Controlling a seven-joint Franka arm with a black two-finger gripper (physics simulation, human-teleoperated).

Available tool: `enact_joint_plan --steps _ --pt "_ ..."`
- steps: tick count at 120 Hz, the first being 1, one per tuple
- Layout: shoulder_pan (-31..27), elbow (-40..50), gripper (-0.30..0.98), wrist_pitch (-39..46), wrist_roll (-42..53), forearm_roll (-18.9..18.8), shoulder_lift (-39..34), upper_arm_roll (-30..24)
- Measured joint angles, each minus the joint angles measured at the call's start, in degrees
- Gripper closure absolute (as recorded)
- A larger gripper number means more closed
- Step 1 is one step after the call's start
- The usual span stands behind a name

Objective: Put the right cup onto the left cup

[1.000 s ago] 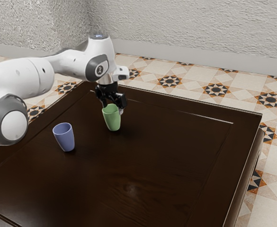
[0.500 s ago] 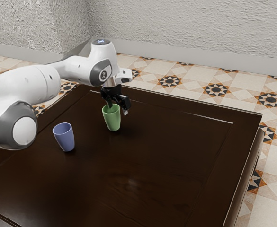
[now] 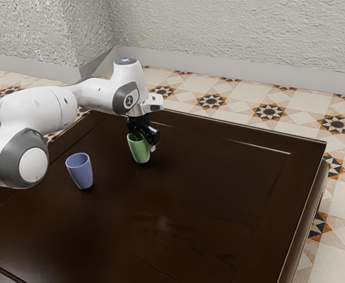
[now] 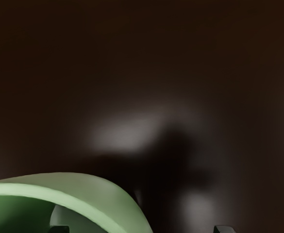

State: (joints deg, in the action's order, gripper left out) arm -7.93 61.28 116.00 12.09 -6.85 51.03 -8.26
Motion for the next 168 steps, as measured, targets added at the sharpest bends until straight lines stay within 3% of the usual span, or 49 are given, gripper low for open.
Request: enact_joint_plan --steps 17,39,60,109,168 --pt "0.0 -0.1 0.61 0.1 0.4 -0.1 0.0 0.1" --pt "0.0 0.0 0.73 0.1 0.7 -0.3 0.0 0.1" --pt "0.2 3.2 0.76 0.1 0.7 -0.4 -4.2 0.1" --pt "0.4 32.4 0.78 0.0 -4.1 -0.3 -32.5 0.5" --pt "0.7 48.6 0.78 -1.2 -12.1 -0.7 -48.5 7.3"
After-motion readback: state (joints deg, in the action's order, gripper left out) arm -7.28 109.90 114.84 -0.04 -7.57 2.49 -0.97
